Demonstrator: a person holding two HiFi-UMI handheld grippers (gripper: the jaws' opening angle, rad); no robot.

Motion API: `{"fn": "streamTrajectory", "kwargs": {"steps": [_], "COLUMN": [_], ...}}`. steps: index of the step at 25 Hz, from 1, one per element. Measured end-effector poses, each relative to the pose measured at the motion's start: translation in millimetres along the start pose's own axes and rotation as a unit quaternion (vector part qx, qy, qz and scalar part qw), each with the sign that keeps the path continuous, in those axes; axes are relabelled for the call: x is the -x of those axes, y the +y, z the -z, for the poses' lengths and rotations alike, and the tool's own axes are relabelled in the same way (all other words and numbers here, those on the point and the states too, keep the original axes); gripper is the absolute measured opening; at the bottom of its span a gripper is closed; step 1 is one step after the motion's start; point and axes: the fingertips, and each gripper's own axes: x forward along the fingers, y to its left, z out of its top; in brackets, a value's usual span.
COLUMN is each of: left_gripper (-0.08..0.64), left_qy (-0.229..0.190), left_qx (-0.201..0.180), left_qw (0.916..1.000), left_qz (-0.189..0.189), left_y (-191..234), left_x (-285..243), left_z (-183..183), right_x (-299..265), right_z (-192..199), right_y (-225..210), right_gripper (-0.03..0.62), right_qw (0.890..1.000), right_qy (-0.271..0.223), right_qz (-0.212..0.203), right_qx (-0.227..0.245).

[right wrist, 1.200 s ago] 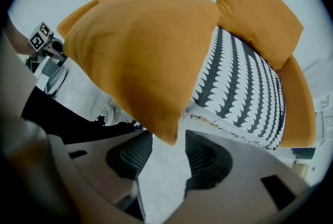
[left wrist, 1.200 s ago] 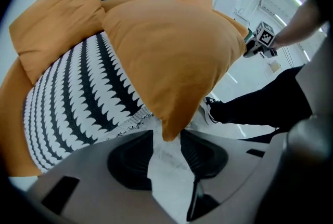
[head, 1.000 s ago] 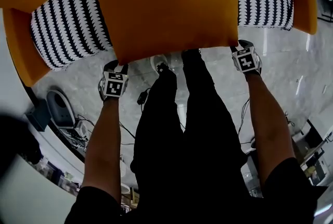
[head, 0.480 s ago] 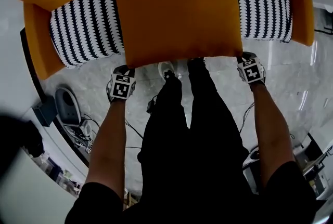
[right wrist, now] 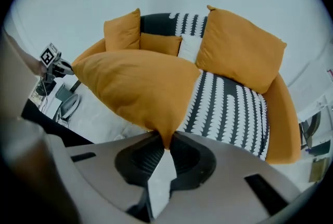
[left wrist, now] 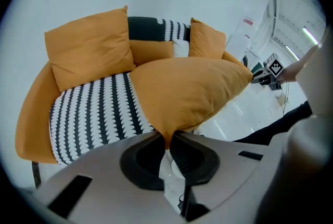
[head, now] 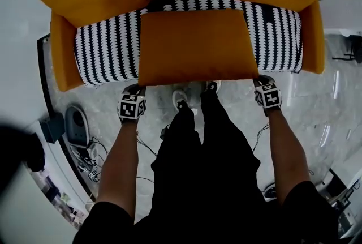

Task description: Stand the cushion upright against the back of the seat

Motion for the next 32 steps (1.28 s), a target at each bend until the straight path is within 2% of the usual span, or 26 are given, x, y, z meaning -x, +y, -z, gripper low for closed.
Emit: {"fn": "streamTrajectory", "kwargs": {"steps": [6,12,19,27,32], "left_gripper": [0.037,0.035,0.035,0.034,0.034], "left_qy": [-0.048,-0.094,-0.134,-0.181,-0.198], "left_qx": [0.037,0.084,0.124,0.15,0.151], "left_qw": [0.9981,0.9919,0.9828,0.9701,0.966], "left_qz": [-0.009,-0.012,-0.025,-0.06,-0.07], "left_y": [13,19,25,22,24], "left_x": [31,58,79,106,118], "left_z": [-59,-111,-158,-208,-232], "right_x": [31,59,74,94,104], "right_z": [-64,-111,-160,-219,-244], "right_y": [-21,-38,-58,-86,-95], "right_gripper": [0.055,0.055,0.055,0.054,0.054], "right_qw": [0.999,0.992,0.986,0.973,0.969], "right_qy": [-0.05,-0.102,-0.143,-0.199,-0.221], "right_qz": [-0.007,-0.021,-0.036,-0.05,-0.058], "right_qx": [-0.01,-0.068,-0.074,-0.1,-0.098]}}
